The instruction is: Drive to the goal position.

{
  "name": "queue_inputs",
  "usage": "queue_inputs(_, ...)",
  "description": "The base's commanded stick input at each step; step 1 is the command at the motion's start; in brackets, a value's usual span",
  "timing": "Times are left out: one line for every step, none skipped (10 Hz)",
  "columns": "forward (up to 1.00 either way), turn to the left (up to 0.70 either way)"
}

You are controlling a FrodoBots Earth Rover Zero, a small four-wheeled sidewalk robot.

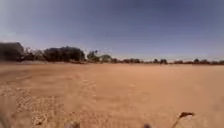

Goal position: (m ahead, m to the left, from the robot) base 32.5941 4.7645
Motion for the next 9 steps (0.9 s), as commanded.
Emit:
queue_inputs(0.7,0.0)
queue_inputs(0.7,0.0)
queue_inputs(0.7,0.0)
queue_inputs(0.7,0.0)
queue_inputs(0.7,0.0)
queue_inputs(0.7,0.0)
queue_inputs(0.7,0.0)
queue_inputs(0.7,0.0)
queue_inputs(0.7,0.0)
